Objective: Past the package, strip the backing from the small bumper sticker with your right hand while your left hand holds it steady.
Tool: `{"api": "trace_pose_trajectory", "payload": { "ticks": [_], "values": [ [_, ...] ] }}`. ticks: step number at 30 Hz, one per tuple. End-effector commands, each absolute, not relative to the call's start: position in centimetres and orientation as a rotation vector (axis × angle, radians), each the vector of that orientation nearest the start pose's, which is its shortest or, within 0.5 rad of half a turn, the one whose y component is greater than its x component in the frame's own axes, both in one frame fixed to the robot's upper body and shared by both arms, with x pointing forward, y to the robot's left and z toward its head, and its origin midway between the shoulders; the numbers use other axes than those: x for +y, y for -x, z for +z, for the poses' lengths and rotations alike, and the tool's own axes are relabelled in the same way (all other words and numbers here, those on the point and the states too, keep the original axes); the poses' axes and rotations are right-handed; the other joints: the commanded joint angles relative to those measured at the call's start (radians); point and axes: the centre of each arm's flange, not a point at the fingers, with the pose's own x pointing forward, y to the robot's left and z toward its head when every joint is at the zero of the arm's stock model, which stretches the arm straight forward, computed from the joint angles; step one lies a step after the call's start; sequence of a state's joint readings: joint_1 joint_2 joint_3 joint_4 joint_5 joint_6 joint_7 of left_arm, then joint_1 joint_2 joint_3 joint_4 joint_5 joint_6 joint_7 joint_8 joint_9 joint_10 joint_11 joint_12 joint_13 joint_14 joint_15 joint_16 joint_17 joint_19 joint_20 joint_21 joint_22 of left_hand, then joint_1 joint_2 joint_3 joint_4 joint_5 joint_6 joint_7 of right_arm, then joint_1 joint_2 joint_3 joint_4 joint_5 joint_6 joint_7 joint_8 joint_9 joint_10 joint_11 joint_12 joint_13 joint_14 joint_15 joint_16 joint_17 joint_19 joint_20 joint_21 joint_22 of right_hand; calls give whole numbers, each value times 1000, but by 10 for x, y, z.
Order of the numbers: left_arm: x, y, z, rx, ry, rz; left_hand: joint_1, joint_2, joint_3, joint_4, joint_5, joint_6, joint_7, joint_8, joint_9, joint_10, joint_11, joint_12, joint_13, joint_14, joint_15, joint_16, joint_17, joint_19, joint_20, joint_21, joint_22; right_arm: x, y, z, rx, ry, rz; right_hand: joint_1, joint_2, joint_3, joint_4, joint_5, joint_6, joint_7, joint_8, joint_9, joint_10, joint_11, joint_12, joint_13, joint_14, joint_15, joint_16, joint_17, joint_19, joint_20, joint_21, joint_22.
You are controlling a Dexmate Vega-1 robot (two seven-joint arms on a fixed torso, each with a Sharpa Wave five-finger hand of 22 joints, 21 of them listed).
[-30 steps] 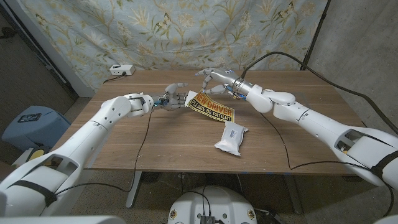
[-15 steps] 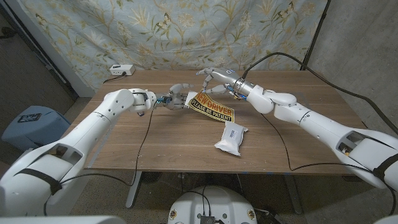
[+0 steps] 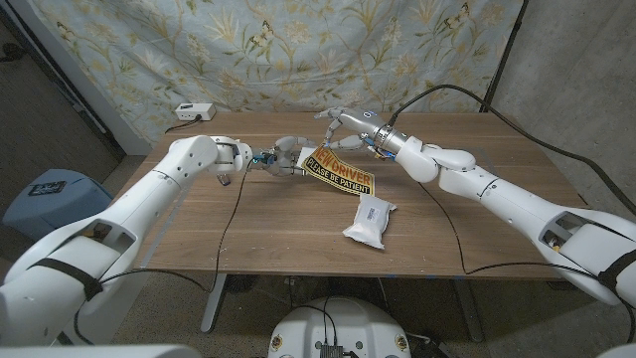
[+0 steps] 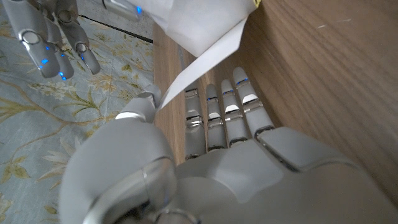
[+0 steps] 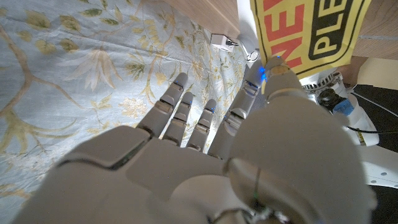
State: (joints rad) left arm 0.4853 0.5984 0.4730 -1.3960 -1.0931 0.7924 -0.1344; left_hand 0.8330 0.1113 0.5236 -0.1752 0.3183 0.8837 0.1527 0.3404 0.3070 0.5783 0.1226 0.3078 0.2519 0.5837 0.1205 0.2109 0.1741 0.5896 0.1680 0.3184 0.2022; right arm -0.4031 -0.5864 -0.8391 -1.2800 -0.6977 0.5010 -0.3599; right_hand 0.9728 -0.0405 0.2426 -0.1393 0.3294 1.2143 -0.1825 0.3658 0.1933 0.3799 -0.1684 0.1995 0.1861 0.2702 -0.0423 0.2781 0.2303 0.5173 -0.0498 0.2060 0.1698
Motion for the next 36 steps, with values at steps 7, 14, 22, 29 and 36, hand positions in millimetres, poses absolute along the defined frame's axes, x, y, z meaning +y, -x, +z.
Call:
{"api": "trace_pose_trajectory", "payload": {
  "ticks": [7, 14, 22, 29, 36],
  "values": [
    [220, -659, 32, 200, 37, -541, 73, 41, 53, -1, 8, 105, -42, 93, 81, 79, -40, 20, 26, 81, -47, 9, 7, 49, -18, 33, 7, -116, -613, 70, -1296, 1410, 218, 7, 6, -2, 4, 6, 2, -4, 2, 2, 9, 1, -3, 2, 11, -99, 0, 2, 9, -20, -4, 5],
    [220, -659, 32, 187, 39, -532, 98, 47, 51, -6, -1, 101, -32, 110, 102, 79, -47, 18, 34, 80, -50, 15, 18, 45, -19, 36, 8, -116, -614, 70, -1297, 1411, 220, 6, 7, -3, 5, 6, 2, -5, 1, 2, 10, 4, -4, 2, 12, -100, 0, 2, 11, -22, -3, 5],
    [219, -659, 33, 179, 47, -539, 120, 46, 47, -9, -10, 105, -25, 126, 120, 82, -53, 17, 41, 79, -56, 19, 23, 42, -23, 39, 10, -118, -613, 70, -1293, 1412, 216, 7, 8, -4, 5, 6, 2, -4, 0, 2, 10, 5, -4, 2, 12, -100, -1, 3, 11, -22, -3, 5],
    [220, -660, 33, 179, 48, -547, 120, 46, 46, -1, -15, 101, -25, 133, 130, 78, -52, 15, 45, 72, -52, 15, 23, 37, -23, 40, 11, -124, -611, 72, -1293, 1417, 204, 9, 8, -5, 3, 7, 3, -3, 0, 2, 11, 5, -4, 2, 13, -101, -1, 3, 12, -22, -3, 5],
    [222, -660, 33, 179, 46, -543, 122, 45, 46, 1, -18, 99, -26, 141, 139, 76, -50, 13, 49, 67, -49, 12, 22, 33, -24, 41, 11, -129, -609, 72, -1294, 1421, 194, 9, 8, -5, 4, 8, 4, -4, -1, 2, 11, 4, -5, 2, 14, -100, -2, 3, 12, -22, -4, 5]
  ]
}}
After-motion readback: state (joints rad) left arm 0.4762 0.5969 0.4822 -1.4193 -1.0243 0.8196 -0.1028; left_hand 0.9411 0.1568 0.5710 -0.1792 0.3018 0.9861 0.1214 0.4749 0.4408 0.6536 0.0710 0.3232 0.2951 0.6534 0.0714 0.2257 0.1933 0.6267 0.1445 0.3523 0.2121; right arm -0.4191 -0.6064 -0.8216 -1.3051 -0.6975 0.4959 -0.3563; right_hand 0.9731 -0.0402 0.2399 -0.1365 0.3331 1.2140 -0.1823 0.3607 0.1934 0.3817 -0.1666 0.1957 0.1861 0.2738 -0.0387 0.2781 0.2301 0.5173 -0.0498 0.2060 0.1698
